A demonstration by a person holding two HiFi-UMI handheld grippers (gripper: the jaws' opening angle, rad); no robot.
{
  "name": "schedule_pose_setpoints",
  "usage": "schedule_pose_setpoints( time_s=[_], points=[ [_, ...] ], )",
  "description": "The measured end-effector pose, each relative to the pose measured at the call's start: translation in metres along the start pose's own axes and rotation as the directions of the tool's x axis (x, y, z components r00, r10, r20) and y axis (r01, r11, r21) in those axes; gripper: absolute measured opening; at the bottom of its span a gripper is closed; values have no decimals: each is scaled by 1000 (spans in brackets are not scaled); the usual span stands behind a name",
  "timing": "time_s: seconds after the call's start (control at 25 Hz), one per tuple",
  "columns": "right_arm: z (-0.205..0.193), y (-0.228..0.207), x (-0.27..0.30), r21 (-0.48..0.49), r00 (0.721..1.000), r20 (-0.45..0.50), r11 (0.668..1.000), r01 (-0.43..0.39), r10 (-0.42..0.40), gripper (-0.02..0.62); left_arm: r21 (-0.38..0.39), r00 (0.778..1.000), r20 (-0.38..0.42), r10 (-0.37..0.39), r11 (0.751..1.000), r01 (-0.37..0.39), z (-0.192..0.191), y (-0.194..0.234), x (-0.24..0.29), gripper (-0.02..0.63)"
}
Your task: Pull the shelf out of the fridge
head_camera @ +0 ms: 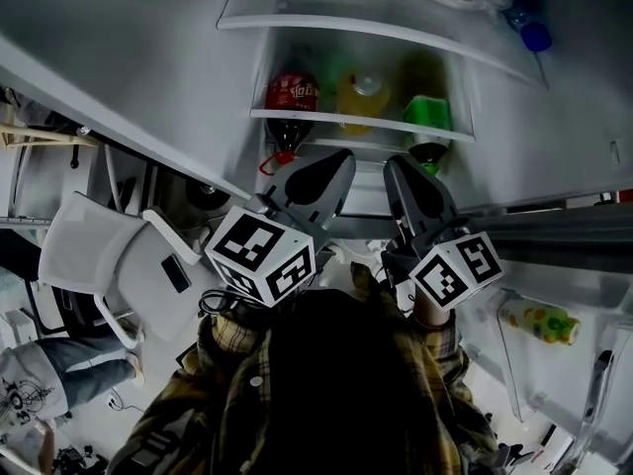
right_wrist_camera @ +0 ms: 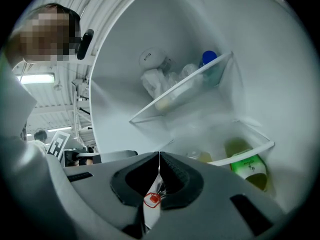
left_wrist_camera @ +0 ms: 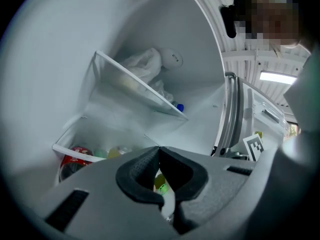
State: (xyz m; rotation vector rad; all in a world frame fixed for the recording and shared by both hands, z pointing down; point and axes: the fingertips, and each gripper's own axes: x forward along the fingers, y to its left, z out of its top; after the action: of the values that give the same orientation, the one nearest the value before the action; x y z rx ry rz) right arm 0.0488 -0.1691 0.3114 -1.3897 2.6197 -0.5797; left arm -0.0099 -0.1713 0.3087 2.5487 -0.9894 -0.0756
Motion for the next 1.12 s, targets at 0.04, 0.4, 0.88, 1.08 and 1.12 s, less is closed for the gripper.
schedule_pose_setpoints(
  time_s=[0.04,0.4,0.88,1.08,1.12],
  points=[
    [1,-1,2,6,1000,-3,1000,-3,3,20,-8,1000,6,6,1000,-6,1,2,1,3],
    [0,-14,7,54,1000,-4,998,-17,17,20,-55,999,29,32,998,-30,0,10,7,3],
    [0,-20,8,126,999,-26,992,-22,26,43,-99,999,11,41,994,-40,-1,15,11,37],
    [-9,-32,8,178,999,-34,984,-31,37,88,-114,999,-13,44,992,-46,-14,18,21,100],
    [-11,-35,8,190,999,-36,981,-30,38,95,-119,999,-15,44,992,-45,-16,19,22,109]
  ],
)
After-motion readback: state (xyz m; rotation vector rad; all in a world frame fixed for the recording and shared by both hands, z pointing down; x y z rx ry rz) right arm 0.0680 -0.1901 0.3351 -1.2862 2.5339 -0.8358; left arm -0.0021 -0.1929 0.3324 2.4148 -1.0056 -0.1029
